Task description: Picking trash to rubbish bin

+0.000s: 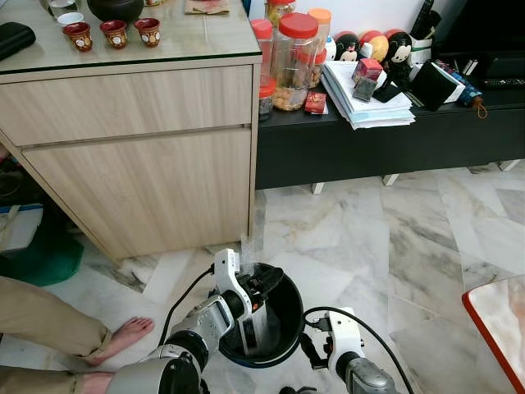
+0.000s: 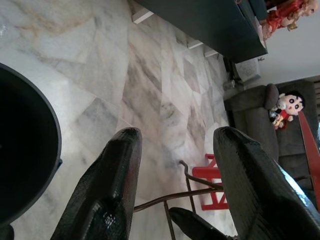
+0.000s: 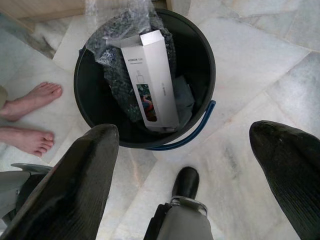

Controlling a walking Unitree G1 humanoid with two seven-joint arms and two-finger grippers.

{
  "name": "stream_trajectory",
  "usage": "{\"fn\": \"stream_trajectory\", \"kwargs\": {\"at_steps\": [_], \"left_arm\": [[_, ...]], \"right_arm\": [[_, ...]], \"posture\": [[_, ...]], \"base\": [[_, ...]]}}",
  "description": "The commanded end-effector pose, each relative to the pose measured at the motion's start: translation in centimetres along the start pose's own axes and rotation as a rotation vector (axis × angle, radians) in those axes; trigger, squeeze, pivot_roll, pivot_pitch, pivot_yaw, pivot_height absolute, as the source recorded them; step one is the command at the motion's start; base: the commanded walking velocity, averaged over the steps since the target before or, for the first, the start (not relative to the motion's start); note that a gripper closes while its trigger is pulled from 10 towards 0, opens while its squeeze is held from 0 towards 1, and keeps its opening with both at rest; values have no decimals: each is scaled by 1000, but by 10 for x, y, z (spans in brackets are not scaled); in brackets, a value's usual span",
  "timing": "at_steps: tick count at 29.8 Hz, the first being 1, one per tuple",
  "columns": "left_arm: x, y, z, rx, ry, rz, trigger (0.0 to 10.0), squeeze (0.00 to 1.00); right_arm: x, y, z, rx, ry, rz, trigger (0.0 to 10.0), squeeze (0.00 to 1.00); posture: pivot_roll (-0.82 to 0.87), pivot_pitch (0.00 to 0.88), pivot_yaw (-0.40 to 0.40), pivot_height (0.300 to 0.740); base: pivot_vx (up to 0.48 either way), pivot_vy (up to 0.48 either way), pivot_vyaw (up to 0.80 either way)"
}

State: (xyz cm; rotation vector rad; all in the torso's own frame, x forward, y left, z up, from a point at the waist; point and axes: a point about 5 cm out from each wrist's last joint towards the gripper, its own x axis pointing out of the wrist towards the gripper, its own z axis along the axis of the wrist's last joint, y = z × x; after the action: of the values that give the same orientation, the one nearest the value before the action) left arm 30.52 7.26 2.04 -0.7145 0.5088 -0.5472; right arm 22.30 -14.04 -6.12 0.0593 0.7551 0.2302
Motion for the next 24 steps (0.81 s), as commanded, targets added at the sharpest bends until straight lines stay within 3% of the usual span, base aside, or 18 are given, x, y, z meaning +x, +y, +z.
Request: {"fn": "stream_trajectory", "kwargs": {"at_steps": [1,2,3,5,6,7,9,12,15,17,24], "left_arm": [[-3,4,-5,11,21,29,10000,0],[-5,9,-4,65,32,67,10000,0],[-5,9,-4,65,32,67,10000,0],[-14,24,-4,259,113,205,10000,0],[-14,24,-4,259,113,205,10000,0],[-32,49,-6,518,241,415,10000,0],[-42,61,-6,647,299,511,10000,0],[-44,62,-6,662,305,521,10000,0],[-88,99,-17,699,443,716,10000,0],[-103,109,-25,727,506,744,10000,0],[-110,112,-29,803,482,749,10000,0]], "right_arm": [[-1,-1,-4,8,6,-7,10000,0],[-1,-1,-4,9,6,-9,10000,0],[-1,-1,-4,9,6,-9,10000,0],[-1,-1,-4,11,7,-12,10000,0],[-1,-1,-4,11,7,-12,10000,0],[-2,-2,-6,14,14,-23,10000,0],[-3,-3,-8,16,19,-32,10000,0],[-3,-3,-8,16,20,-33,10000,0],[-8,-14,-20,66,64,-131,10000,0],[-11,-20,-27,98,88,-175,10000,0],[-18,-26,-41,104,131,-203,10000,0]], "posture": [[44,168,-73,740],[45,169,-72,740],[45,169,-72,740],[49,170,-71,740],[49,170,-71,740],[55,169,-69,740],[58,168,-68,740],[58,168,-68,740],[68,165,-63,740],[74,163,-62,740],[86,153,-53,740]], "base": [[0,0,0],[0,0,0],[0,0,0],[0,0,0],[0,0,0],[0,0,0],[0,0,0],[0,0,0],[0,0,0],[0,0,0],[0,0,0]]}}
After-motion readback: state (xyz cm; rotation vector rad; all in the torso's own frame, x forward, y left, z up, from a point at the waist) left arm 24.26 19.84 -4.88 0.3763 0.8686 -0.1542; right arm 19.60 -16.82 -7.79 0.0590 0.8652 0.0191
